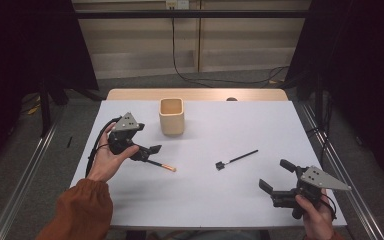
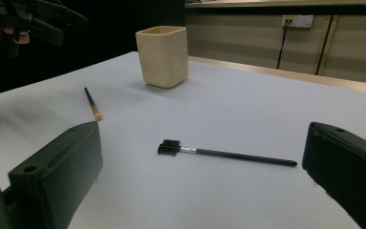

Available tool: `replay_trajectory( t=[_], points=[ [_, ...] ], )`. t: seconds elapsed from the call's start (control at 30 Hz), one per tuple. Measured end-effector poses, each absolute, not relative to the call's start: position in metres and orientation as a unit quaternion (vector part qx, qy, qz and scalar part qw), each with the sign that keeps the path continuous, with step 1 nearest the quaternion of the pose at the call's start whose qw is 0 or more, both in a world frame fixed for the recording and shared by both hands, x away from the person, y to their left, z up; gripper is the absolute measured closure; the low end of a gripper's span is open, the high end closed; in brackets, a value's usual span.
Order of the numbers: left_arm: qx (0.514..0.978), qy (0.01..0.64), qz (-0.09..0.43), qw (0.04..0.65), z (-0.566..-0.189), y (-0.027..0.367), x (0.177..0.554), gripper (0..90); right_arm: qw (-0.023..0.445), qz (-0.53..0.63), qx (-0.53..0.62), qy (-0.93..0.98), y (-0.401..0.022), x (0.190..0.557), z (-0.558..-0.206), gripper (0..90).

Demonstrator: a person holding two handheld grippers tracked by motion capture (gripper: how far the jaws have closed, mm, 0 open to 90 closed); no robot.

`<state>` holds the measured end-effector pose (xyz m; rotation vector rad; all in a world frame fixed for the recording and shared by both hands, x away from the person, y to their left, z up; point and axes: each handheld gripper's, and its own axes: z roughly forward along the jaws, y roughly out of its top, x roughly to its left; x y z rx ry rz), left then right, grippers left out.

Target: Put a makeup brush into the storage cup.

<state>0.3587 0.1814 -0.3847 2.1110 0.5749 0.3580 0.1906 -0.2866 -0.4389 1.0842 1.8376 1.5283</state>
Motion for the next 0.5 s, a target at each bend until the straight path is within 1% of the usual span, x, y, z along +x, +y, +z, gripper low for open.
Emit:
replay_trajectory(
  t=[0.2,0.23,0.33,0.5],
  points=[
    [0.866,0.229,0.148,0.419,-0.381,0.180,0.364,4.2,0.255,0.564,0.399,0.676,-0.286,0.191,-0.439,0.0],
    [0.874,0.225,0.146,0.405,-0.379,0.179,0.367,4.2,0.255,0.564,0.399,0.676,-0.286,0.191,-0.439,0.0],
    [0.879,0.223,0.145,0.396,-0.378,0.178,0.368,5.1,0.255,0.564,0.398,0.677,-0.287,0.191,-0.439,0.0],
    [0.900,0.213,0.122,0.361,-0.382,0.174,0.370,5.8,0.254,0.564,0.400,0.677,-0.286,0.191,-0.439,0.0]
  ],
)
